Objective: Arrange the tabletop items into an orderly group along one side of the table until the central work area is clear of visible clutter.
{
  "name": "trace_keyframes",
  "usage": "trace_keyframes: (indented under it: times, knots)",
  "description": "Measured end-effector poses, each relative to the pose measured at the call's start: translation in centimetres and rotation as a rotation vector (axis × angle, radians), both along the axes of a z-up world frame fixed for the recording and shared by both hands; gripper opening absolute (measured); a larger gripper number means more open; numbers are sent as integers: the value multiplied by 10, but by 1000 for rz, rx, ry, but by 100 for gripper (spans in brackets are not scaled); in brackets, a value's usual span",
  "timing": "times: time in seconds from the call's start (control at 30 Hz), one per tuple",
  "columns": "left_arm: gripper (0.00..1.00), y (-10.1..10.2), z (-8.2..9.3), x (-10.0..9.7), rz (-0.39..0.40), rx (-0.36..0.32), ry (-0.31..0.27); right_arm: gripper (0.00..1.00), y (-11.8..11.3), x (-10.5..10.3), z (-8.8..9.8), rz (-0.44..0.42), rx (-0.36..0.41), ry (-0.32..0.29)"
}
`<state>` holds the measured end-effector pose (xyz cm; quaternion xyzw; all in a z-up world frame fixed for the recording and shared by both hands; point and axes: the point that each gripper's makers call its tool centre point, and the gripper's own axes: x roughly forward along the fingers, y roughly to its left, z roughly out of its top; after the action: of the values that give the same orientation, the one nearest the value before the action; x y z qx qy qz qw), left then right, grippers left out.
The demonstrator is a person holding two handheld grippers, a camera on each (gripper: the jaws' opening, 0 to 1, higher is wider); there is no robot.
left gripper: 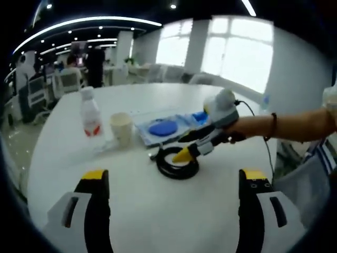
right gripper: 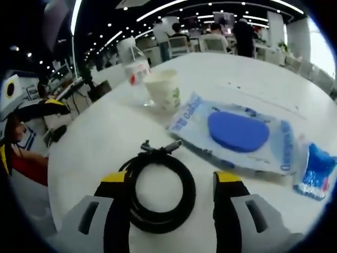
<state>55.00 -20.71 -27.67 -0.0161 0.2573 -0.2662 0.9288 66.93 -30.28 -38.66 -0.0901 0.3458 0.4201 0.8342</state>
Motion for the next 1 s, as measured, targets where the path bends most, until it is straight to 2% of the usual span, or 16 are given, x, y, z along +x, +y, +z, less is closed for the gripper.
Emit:
trace_keyframes:
  times: [0.13, 0.27, 0.4, 0.5, 0.63, 1.0]
  knots:
    - [99, 1, -3, 0, -1, 10, 6, 48, 3, 2, -6, 6, -22, -14]
    - [99, 0, -4, -1, -2, 5, 12, 33, -1, 7, -8, 35, -124, -115]
    - [98, 0, -3, -1, -2, -10, 15, 24, -1, 9, -9, 13, -132, -110]
    - [96, 5, 1, 2, 15, -30, -5, 16, -7, 11, -12, -2, -164, -110]
    - [96, 7, 5, 3, 30, -84, -4, 12, -10, 16, -14, -34, -161, -103]
    - [95, -1, -2, 0, -4, -57, 19, 8, -11, 14, -13, -58, -159, -87]
